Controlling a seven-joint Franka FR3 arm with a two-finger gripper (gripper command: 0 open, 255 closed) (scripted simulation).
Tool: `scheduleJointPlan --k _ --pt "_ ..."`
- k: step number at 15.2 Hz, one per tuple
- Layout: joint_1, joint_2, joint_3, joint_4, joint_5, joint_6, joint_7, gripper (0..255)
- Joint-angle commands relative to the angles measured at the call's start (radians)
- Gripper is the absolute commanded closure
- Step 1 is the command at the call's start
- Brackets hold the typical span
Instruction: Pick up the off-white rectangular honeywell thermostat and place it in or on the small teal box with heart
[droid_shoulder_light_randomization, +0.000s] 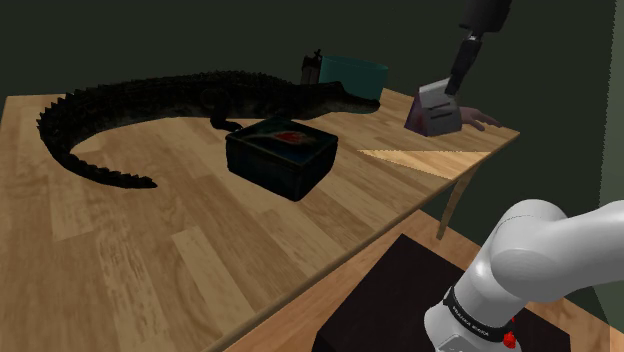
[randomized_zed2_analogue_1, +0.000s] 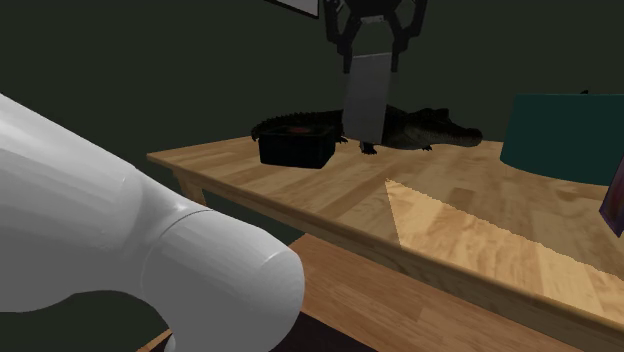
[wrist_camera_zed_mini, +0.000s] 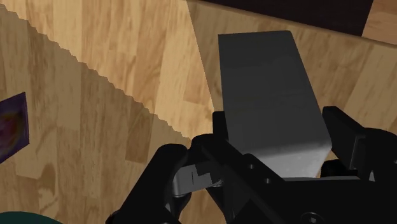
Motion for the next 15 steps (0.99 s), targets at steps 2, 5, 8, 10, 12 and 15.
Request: scheduleJointPlan --k 2,5,8,10,12,15 --pt "0.002 0.026 0.002 0.062 0.003 -0.036 -0.002 255" --pt "0.004 0.052 0.003 0.124 0.005 -0.072 -0.005 255" --pt "0.011 0.089 0.039 0.151 0.033 -0.066 0.037 255" --pt "0.019 0.127 0.073 0.180 0.059 -0.059 0.079 255" --pt "0.026 0.169 0.107 0.213 0.083 -0.053 0.121 255" --pt "0.037 0.237 0.156 0.273 0.112 -0.045 0.183 255"
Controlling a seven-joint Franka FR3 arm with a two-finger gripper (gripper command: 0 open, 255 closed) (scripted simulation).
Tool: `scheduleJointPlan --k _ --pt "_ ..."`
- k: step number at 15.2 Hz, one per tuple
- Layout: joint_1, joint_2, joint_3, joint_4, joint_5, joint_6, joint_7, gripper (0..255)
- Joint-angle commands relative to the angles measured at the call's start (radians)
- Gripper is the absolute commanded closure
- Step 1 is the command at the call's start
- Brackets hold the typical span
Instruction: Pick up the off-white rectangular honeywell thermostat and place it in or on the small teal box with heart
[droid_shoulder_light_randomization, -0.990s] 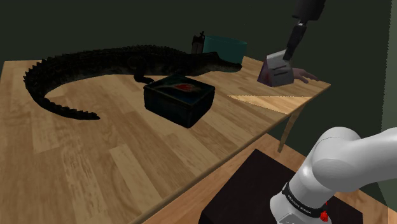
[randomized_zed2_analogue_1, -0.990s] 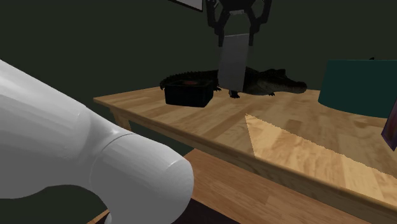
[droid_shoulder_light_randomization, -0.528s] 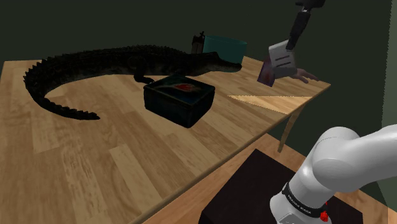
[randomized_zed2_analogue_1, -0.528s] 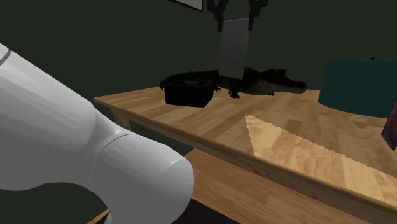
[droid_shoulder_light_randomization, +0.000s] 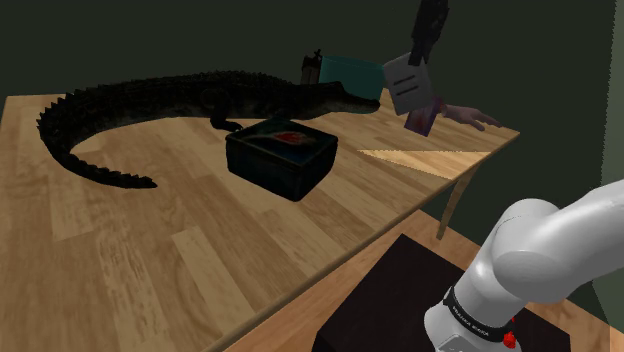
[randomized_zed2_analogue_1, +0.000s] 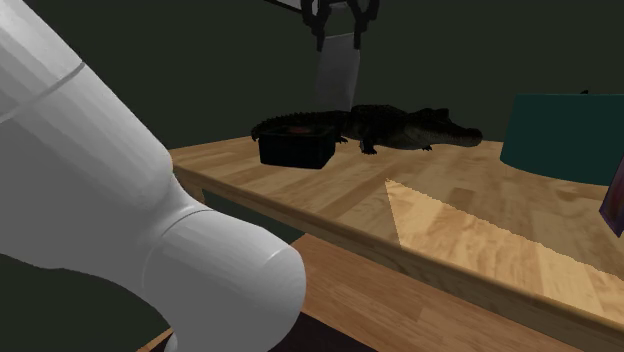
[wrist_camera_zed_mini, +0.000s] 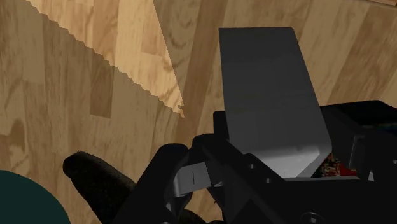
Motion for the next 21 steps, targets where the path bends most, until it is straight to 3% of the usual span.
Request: scheduleJointPlan --k 1,10,14,16,21 --pt "0.007 0.042 0.033 0.038 0.018 0.005 0.043 255" --pt "0.046 0.306 0.177 0.311 0.050 -0.004 0.233 255" --pt "0.075 0.458 0.240 0.491 0.030 -0.034 0.324 255" --pt "0.103 0.571 0.280 0.635 0.002 -0.069 0.382 255" --pt "0.096 0.504 0.268 0.476 0.021 0.026 0.370 255"
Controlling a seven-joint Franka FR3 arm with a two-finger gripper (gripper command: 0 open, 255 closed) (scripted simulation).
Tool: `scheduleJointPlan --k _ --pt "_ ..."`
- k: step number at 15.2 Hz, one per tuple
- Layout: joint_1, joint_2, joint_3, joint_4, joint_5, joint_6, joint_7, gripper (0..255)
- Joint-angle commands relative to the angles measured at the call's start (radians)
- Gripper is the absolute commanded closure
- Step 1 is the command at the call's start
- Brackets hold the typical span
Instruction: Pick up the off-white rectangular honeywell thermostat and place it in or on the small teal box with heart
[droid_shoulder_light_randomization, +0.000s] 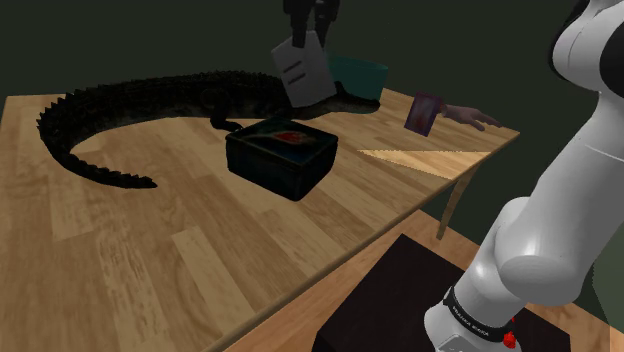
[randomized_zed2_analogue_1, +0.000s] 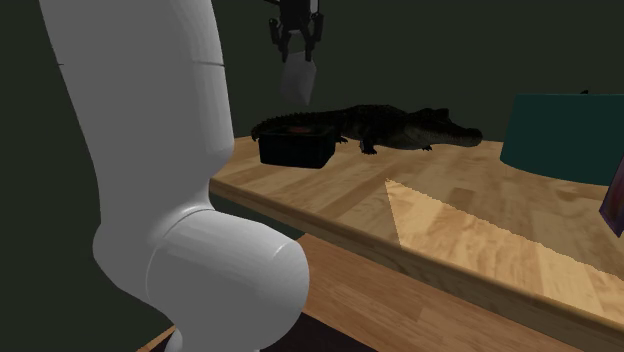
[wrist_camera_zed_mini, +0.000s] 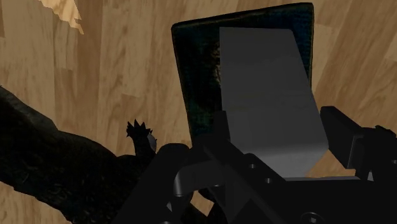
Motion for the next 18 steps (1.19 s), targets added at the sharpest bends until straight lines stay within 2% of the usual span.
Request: scheduleJointPlan --k 1,14,18 --pt "-0.002 -0.018 -0.003 -0.052 0.005 0.035 -0.003 255" --pt "-0.007 -0.120 -0.015 -0.354 0.028 0.239 -0.021 255" --pt "-0.007 -0.125 -0.015 -0.371 0.030 0.252 -0.022 255"
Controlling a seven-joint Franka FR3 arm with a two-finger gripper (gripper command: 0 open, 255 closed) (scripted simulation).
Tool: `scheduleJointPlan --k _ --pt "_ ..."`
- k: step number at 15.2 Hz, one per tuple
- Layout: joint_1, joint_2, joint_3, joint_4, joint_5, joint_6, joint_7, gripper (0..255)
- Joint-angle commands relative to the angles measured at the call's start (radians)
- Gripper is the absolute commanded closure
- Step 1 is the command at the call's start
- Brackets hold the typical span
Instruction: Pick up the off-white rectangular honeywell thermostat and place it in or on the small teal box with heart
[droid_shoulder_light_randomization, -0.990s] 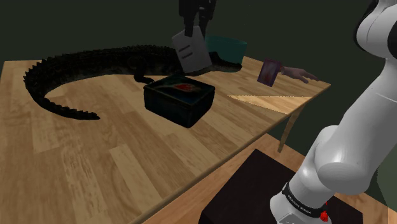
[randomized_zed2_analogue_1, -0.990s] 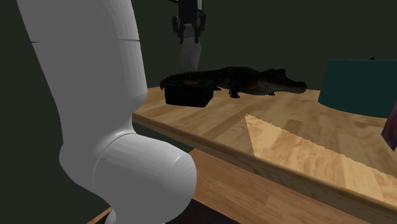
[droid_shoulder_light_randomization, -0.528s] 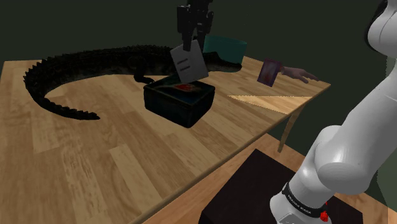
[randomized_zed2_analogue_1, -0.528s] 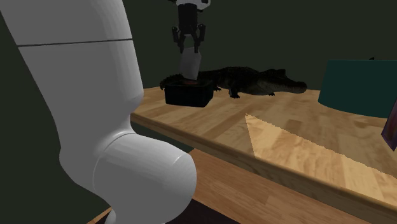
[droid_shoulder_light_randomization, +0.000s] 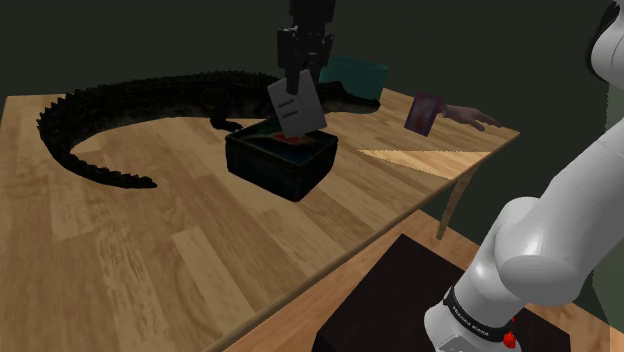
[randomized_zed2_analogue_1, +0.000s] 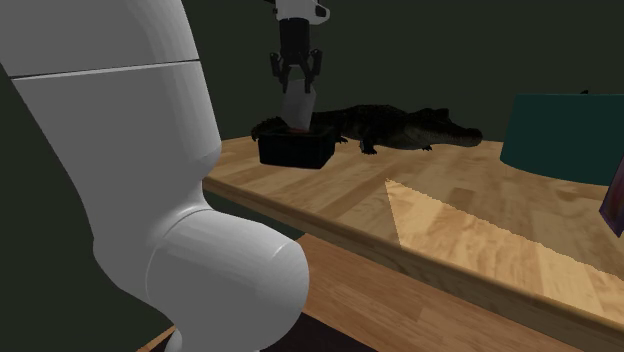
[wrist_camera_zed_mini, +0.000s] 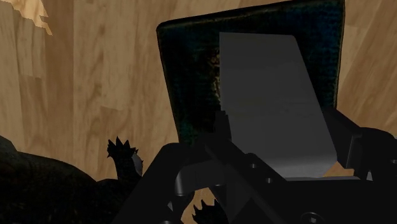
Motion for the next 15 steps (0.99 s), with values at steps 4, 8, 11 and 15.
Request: scheduleJointPlan --k 4,8,11,15 --pt "-0.002 0.004 -0.001 -0.007 -0.002 -0.001 0.000 255" --pt "-0.002 0.005 0.000 -0.004 -0.002 -0.002 0.001 0" --pt "-0.002 0.004 -0.001 -0.007 -0.002 -0.001 0.000 0" --pt "0.000 0.069 0.007 0.199 -0.016 -0.144 0.013 0"
